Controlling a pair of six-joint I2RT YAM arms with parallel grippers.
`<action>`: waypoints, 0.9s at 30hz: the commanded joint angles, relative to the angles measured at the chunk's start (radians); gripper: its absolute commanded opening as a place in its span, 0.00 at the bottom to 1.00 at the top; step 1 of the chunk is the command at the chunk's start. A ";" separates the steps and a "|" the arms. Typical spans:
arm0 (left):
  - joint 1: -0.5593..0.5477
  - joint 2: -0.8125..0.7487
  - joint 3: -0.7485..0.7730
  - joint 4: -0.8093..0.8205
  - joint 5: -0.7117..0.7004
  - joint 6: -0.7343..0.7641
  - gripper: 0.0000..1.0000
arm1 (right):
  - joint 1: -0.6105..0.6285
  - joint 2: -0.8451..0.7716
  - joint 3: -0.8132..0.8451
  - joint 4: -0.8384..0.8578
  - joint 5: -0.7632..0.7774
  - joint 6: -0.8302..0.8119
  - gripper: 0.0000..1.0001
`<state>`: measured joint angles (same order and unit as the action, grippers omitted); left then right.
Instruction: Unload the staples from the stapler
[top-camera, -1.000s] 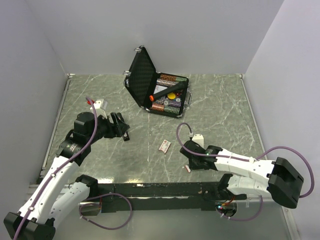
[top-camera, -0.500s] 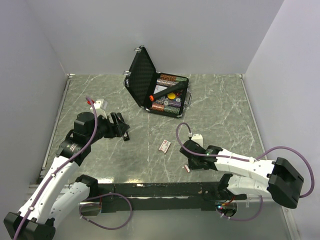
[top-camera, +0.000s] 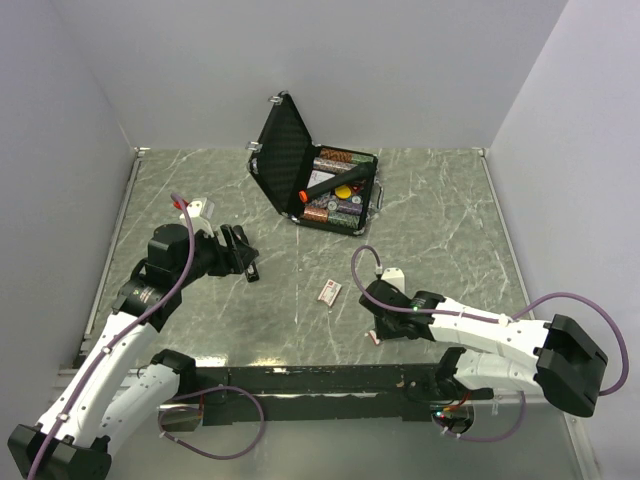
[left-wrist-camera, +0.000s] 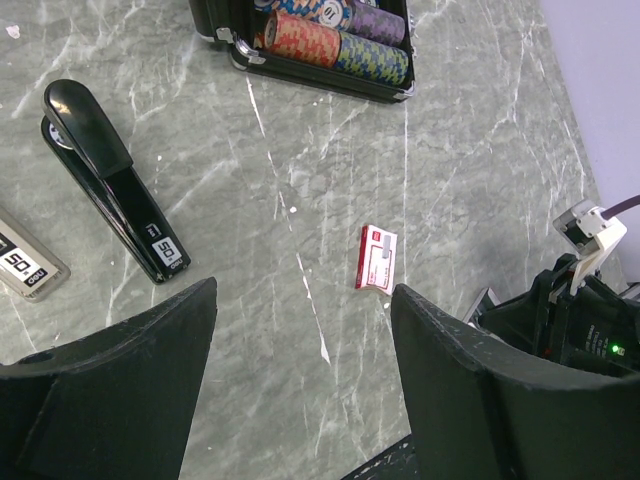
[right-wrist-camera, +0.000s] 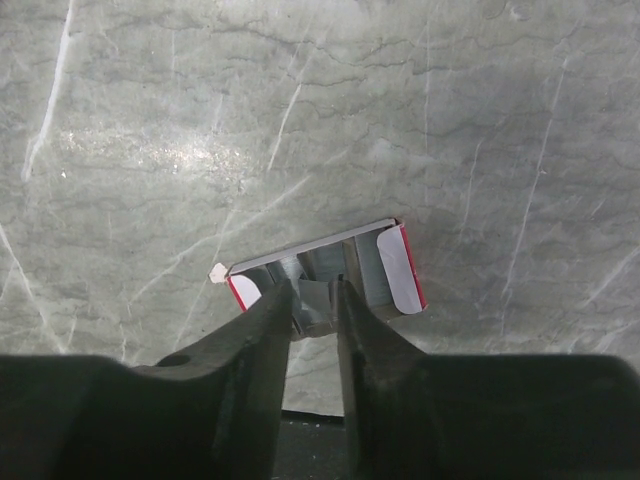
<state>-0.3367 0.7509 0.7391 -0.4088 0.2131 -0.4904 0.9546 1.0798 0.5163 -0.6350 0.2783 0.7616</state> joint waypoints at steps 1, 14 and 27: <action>0.005 0.002 -0.003 0.034 0.017 0.007 0.75 | -0.004 0.005 0.014 0.012 0.004 0.001 0.36; 0.005 0.039 -0.007 0.053 0.075 0.012 0.75 | -0.004 -0.073 0.112 -0.086 0.090 -0.041 0.45; -0.163 0.223 0.020 0.142 0.034 -0.088 0.69 | -0.072 -0.110 0.197 -0.226 0.165 -0.008 0.56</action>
<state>-0.4068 0.9207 0.7334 -0.3367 0.3107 -0.5205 0.9241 1.0103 0.7166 -0.8303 0.4355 0.7467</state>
